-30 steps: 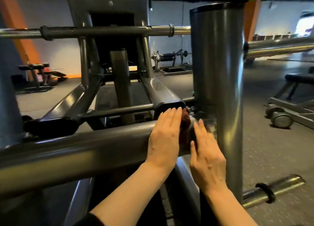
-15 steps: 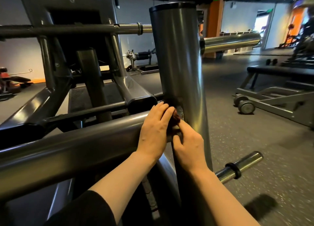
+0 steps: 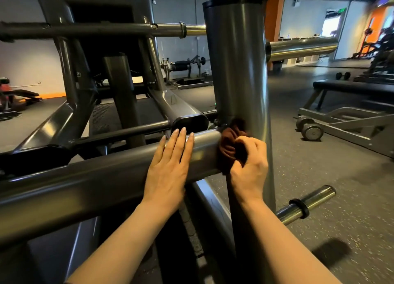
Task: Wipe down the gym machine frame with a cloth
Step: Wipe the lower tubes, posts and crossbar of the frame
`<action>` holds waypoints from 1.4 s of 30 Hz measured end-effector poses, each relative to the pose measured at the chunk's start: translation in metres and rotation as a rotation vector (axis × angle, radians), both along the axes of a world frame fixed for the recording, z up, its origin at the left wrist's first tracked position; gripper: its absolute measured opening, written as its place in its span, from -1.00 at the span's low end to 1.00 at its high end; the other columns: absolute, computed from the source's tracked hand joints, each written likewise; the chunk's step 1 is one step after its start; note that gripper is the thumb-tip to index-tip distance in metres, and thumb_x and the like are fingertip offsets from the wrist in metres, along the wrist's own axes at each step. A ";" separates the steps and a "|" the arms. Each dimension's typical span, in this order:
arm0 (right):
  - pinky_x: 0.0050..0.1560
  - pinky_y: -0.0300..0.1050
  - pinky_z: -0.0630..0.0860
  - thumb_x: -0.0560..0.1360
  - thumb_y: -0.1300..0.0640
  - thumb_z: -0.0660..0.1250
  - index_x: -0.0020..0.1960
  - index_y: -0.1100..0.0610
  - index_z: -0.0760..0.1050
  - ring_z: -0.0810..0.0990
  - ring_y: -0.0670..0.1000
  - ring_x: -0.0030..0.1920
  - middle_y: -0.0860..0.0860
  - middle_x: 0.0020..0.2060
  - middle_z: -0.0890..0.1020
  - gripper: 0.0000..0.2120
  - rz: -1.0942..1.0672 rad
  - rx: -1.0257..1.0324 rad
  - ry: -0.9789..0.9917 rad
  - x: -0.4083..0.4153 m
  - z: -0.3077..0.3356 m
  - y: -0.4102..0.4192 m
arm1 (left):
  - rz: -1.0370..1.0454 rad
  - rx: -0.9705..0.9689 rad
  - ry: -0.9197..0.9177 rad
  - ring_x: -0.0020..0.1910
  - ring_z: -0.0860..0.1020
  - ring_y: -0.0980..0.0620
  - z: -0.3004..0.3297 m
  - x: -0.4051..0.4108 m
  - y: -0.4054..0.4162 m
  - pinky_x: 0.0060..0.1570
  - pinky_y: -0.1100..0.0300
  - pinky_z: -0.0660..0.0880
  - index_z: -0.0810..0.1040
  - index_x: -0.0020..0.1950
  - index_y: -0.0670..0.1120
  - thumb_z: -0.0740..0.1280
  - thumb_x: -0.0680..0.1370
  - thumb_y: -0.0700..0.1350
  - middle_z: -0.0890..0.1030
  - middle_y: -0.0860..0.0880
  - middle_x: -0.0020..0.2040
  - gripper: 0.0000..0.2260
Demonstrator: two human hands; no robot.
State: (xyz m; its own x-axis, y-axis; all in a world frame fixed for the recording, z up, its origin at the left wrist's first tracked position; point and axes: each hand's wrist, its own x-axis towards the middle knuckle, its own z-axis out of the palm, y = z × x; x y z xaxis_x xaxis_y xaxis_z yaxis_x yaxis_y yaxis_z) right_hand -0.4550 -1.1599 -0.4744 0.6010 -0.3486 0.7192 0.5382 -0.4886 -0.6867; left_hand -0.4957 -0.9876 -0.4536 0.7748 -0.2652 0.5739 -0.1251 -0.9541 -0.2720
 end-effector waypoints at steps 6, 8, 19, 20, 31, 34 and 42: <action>0.19 0.01 0.43 0.31 0.39 0.23 0.19 0.17 0.51 0.46 0.21 0.11 0.20 0.13 0.45 -0.54 -0.097 0.046 0.062 -0.011 -0.030 0.019 | 0.076 0.046 -0.031 0.57 -0.09 -0.16 -0.003 0.003 -0.009 0.54 -0.01 -0.18 -0.29 0.55 -0.14 0.42 0.42 -0.07 -0.10 -0.18 0.58 0.00; 0.18 -0.04 0.36 0.31 0.17 0.24 0.22 0.16 0.50 0.42 0.21 0.08 0.23 0.16 0.45 -0.53 -0.048 -0.015 0.063 -0.027 -0.034 0.040 | 0.079 0.041 -0.031 0.57 -0.09 -0.16 -0.002 0.001 -0.008 0.53 -0.01 -0.19 -0.29 0.55 -0.15 0.40 0.43 -0.07 -0.10 -0.19 0.58 -0.02; 0.15 0.22 0.52 0.14 0.48 0.43 0.16 0.28 0.53 0.44 0.29 0.12 0.33 0.18 0.43 -0.42 0.005 -0.138 0.006 -0.041 -0.040 0.064 | 0.263 -0.355 -0.128 0.57 -0.11 -0.20 -0.040 -0.083 0.062 0.45 -0.31 -0.12 0.02 0.59 -0.08 0.67 0.06 -0.09 -0.04 -0.18 0.59 0.24; 0.11 0.17 0.51 0.12 0.47 0.44 0.15 0.26 0.52 0.42 0.26 0.08 0.31 0.17 0.45 -0.41 0.037 -0.185 -0.030 -0.048 -0.042 0.074 | 0.307 -0.382 -0.146 0.56 -0.13 -0.21 -0.045 -0.090 0.072 0.44 -0.33 -0.11 -0.01 0.60 -0.05 0.66 0.07 -0.13 -0.08 -0.20 0.59 0.24; 0.00 0.02 0.44 0.37 0.30 0.19 0.18 0.14 0.41 0.49 0.28 -0.05 0.15 0.14 0.38 -0.62 0.271 -0.469 -0.308 -0.076 -0.053 0.145 | 0.225 -0.656 -0.304 0.58 -0.11 -0.08 -0.064 -0.116 0.135 0.54 0.10 -0.14 -0.04 0.59 -0.16 0.40 0.23 -0.51 -0.05 -0.10 0.61 0.03; -0.04 0.05 0.50 0.36 0.38 0.24 0.15 0.17 0.41 0.49 0.25 -0.08 0.18 0.09 0.43 -0.62 0.219 -0.377 -0.276 -0.082 -0.056 0.159 | 0.213 -0.639 -0.313 0.58 -0.11 -0.10 -0.067 -0.117 0.136 0.52 -0.02 -0.08 -0.02 0.59 -0.18 0.40 0.23 -0.52 -0.04 -0.11 0.60 0.01; 0.00 -0.02 0.60 0.38 0.31 0.26 0.19 0.20 0.52 0.55 0.17 0.04 0.18 0.12 0.53 -0.62 0.563 -0.545 -0.240 -0.120 -0.033 0.220 | 0.148 -0.630 -0.389 0.57 0.01 0.03 -0.066 -0.132 0.134 0.52 0.08 0.00 -0.05 0.59 -0.04 0.34 0.54 -0.17 -0.06 0.06 0.60 -0.25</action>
State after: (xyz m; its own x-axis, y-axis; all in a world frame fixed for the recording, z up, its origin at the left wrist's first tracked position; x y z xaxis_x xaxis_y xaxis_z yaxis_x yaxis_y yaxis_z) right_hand -0.5754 -0.9401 -0.5070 0.3897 0.3949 0.8320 0.9047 -0.3331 -0.2656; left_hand -0.6276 -0.8536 -0.5195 0.4873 0.2947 0.8220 0.0105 -0.9432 0.3320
